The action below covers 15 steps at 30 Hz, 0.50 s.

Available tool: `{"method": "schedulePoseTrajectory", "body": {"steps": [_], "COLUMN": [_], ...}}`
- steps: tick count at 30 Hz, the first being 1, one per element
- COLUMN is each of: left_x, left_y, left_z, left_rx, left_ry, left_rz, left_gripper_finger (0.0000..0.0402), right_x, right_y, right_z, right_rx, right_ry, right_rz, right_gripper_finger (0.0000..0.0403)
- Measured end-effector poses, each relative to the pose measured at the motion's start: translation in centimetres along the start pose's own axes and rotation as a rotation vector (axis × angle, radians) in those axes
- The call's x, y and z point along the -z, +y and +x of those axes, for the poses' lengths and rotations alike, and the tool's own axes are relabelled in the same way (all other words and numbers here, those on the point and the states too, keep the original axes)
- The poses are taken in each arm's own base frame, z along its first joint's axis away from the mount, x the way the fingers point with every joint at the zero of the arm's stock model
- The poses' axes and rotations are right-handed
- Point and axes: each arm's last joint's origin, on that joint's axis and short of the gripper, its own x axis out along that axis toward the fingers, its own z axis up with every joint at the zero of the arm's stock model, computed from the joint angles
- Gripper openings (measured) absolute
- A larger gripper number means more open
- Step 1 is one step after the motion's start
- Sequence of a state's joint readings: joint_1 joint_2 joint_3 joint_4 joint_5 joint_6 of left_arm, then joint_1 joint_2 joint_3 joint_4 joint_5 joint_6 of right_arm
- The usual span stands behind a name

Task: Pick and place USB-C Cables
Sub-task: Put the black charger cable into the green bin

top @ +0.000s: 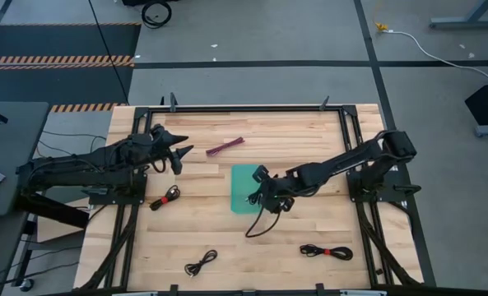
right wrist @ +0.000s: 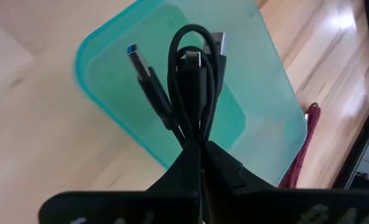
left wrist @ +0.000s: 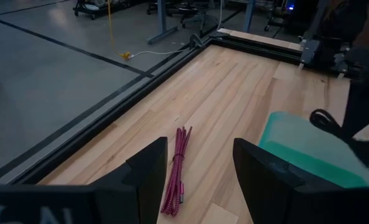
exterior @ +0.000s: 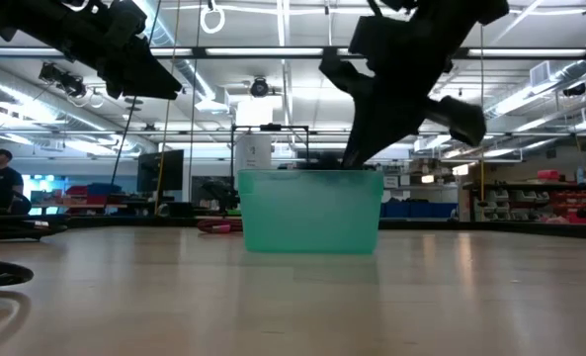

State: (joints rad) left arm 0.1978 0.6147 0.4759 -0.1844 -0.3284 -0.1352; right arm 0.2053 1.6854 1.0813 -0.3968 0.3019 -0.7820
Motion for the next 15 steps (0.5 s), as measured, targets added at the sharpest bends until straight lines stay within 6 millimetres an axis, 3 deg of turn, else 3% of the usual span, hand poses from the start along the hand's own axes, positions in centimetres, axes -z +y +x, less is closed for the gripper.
{"method": "schedulePoseTrajectory", "body": {"steps": [8,15], "left_x": [0.0,0.0], "left_y": [0.0,0.0], "left_z": [0.0,0.0], "left_rx": [0.000,0.000], "left_ry": [0.000,0.000], "left_rz": [0.000,-0.001], "left_gripper_finger": [0.0190,0.0190], "right_x": [-0.5,-1.0], "right_y": [-0.9,-0.9], "right_z": [-0.3,0.0], "right_rx": [0.084,0.053], "right_ry": [-0.030,-0.052], "right_rz": [-0.107,-0.157], "right_gripper_finger": [0.0008,0.0008]}}
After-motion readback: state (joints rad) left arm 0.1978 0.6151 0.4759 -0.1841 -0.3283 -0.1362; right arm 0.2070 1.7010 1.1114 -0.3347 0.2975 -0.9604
